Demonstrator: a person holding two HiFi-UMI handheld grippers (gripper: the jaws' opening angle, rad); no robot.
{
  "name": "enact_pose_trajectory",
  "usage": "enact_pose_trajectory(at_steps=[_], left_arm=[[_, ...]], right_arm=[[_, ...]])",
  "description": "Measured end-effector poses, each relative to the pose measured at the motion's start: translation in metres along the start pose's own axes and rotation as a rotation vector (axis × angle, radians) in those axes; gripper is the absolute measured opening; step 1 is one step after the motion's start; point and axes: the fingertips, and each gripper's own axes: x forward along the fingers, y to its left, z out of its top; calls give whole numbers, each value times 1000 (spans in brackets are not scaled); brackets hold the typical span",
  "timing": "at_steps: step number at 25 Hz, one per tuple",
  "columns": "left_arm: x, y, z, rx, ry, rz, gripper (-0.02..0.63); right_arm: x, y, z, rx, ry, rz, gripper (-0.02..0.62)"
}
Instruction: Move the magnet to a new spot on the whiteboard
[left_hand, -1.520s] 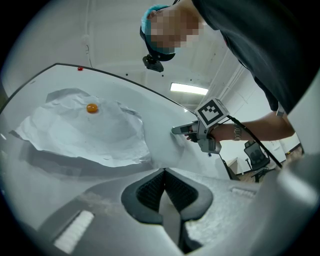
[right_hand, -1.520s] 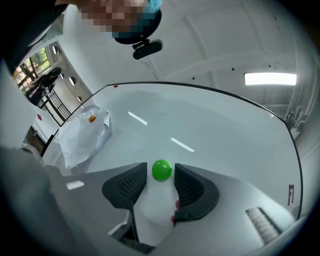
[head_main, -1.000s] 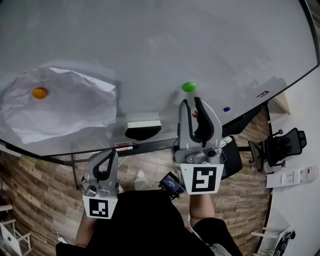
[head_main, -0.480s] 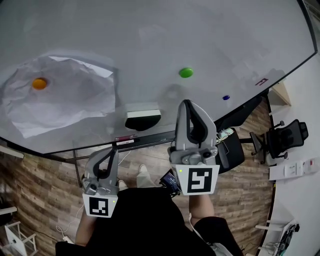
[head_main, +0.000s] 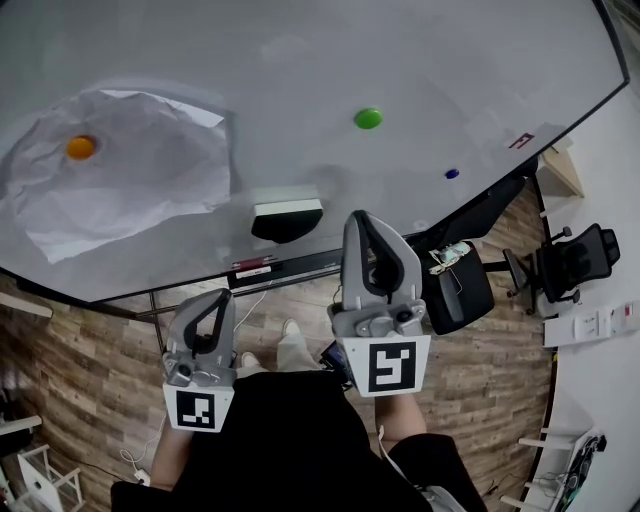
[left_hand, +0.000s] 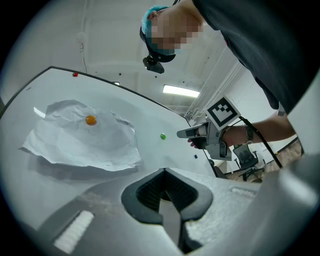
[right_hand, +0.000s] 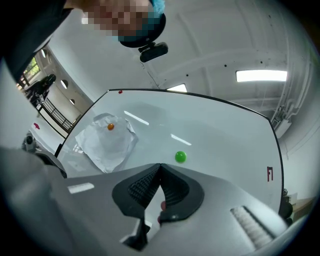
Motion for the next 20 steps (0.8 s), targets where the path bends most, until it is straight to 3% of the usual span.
enact_pose_trajectory(at_steps=[6, 20], left_arm=[[-5, -6, 0, -8, -3, -21, 2], [-8, -8, -3, -16, 8, -34, 2]], right_arm=[[-18, 7, -9, 11, 35, -12, 2], [-40, 43, -31, 20, 67, 56, 2]])
